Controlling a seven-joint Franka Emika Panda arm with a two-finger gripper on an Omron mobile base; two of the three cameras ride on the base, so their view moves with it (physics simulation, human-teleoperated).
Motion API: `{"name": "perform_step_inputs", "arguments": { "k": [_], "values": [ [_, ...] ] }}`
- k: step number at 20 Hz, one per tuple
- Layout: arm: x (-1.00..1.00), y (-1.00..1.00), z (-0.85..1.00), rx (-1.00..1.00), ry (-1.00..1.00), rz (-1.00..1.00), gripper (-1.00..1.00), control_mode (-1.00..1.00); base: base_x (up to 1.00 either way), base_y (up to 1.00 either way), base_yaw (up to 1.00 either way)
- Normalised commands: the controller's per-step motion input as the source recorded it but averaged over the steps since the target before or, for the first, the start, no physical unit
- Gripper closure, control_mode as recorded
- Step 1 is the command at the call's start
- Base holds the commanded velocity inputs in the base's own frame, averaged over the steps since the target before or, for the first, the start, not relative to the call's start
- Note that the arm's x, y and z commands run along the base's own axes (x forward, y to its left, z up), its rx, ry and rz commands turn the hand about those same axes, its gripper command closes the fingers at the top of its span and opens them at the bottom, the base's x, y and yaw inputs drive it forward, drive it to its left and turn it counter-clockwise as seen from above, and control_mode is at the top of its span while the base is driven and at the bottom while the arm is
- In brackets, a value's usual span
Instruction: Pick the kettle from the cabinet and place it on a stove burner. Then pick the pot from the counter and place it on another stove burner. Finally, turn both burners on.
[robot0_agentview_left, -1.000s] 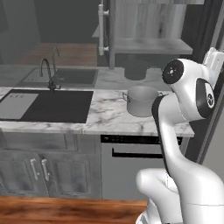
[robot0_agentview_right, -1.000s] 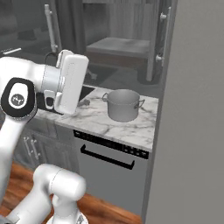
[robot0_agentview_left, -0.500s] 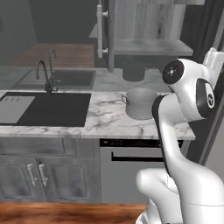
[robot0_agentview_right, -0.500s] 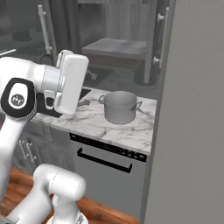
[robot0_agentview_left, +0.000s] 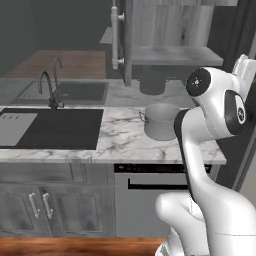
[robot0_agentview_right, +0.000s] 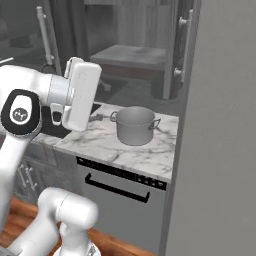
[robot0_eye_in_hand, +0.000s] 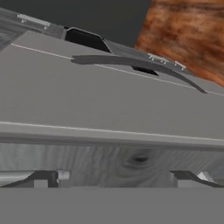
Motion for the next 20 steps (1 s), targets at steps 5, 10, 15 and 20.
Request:
{"name": "perform_step_inputs", "arguments": {
  "k": [5, 10, 15, 20],
  "values": [
    [0.00, 0.00, 0.00, 0.00, 0.00, 0.00, -1.00, 1.00, 0.41, 0.23, -0.05],
    [0.00, 0.00, 0.00, 0.00, 0.00, 0.00, -1.00, 1.00, 0.40, 0.25, -0.07],
    [0.00, 0.00, 0.00, 0.00, 0.00, 0.00, -1.00, 1.00, 0.41, 0.20, -0.06],
    [0.00, 0.00, 0.00, 0.00, 0.00, 0.00, -1.00, 1.00, 0.26, 0.04, -0.02]
  ]
}}
